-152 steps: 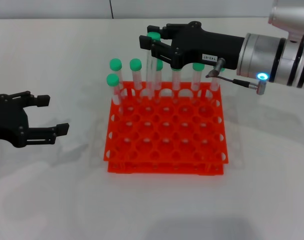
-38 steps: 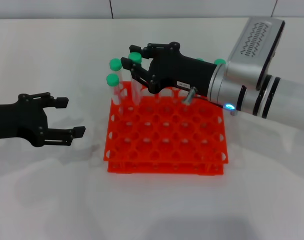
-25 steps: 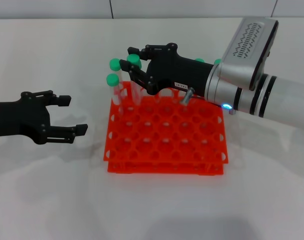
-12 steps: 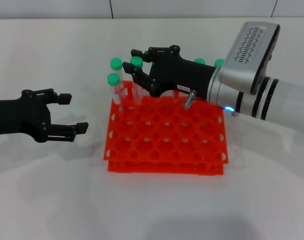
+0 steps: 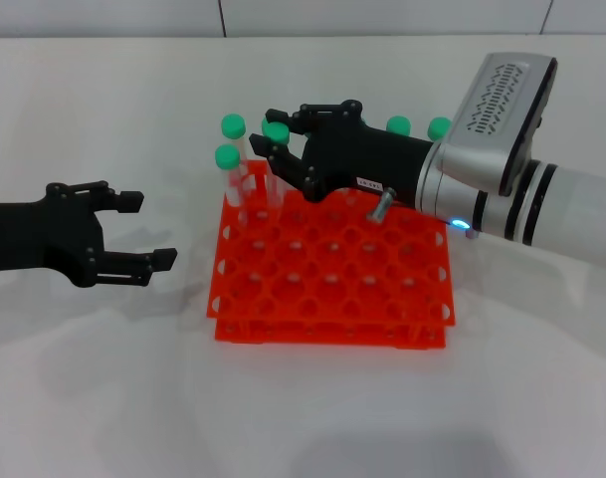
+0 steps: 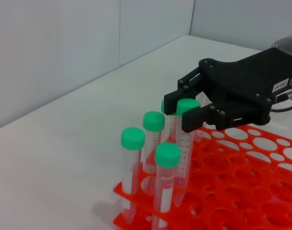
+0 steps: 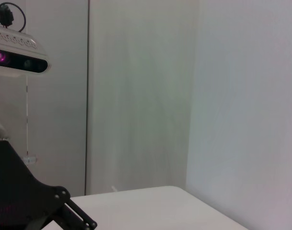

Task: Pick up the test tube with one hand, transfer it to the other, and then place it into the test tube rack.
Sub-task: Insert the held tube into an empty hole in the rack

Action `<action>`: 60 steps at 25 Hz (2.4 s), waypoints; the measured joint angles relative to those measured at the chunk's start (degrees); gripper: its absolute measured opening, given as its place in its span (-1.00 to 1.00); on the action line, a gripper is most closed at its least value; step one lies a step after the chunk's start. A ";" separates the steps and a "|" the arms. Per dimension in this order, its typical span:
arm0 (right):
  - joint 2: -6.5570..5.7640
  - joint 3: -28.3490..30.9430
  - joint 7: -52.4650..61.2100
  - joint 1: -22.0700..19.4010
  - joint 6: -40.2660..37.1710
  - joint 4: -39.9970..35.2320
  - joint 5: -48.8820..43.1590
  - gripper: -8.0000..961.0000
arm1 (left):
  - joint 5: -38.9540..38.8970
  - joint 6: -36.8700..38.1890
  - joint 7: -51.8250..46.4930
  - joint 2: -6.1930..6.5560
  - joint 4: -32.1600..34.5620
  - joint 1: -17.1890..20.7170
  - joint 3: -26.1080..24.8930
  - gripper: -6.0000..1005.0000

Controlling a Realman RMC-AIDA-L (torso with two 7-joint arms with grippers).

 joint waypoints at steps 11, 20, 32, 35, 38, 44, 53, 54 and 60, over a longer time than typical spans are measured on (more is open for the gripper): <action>0.00 -0.56 0.01 0.00 0.06 0.42 0.00 -0.43 | 0.00 -0.03 0.00 0.00 -0.68 -0.41 0.00 0.78; 0.00 -0.80 0.21 0.00 0.16 0.59 0.00 -0.43 | 0.00 -0.03 0.00 0.01 -0.82 -0.75 0.00 0.78; 0.00 -2.11 0.45 0.16 1.84 -0.07 -0.01 -0.43 | -0.05 -0.02 0.00 0.01 -0.83 -0.78 0.00 0.78; 0.00 -2.22 0.45 0.17 2.20 -0.16 -0.01 -0.43 | -0.05 -0.02 0.00 0.01 -0.82 -0.78 0.06 0.78; 0.00 -2.24 0.48 0.17 2.23 -0.22 -0.01 -0.43 | -0.05 -0.02 0.00 0.01 -0.82 -0.78 0.10 0.78; 0.00 -2.71 0.54 0.35 2.30 -0.34 0.00 -0.43 | -0.05 -0.02 0.00 0.01 -0.82 -0.78 0.07 0.78; 0.00 -3.04 0.61 0.69 4.64 -2.24 -0.10 -0.43 | -0.05 -0.02 0.00 0.01 -0.82 -0.61 0.00 0.78; 0.00 -3.04 0.66 0.73 4.68 -2.29 -0.09 -0.43 | -0.04 -0.02 0.00 0.01 -0.82 -0.61 0.00 0.78; 0.00 -2.92 2.87 1.40 4.87 -1.97 -0.42 -0.43 | -0.04 -0.02 0.08 0.01 -0.82 -0.55 0.00 0.78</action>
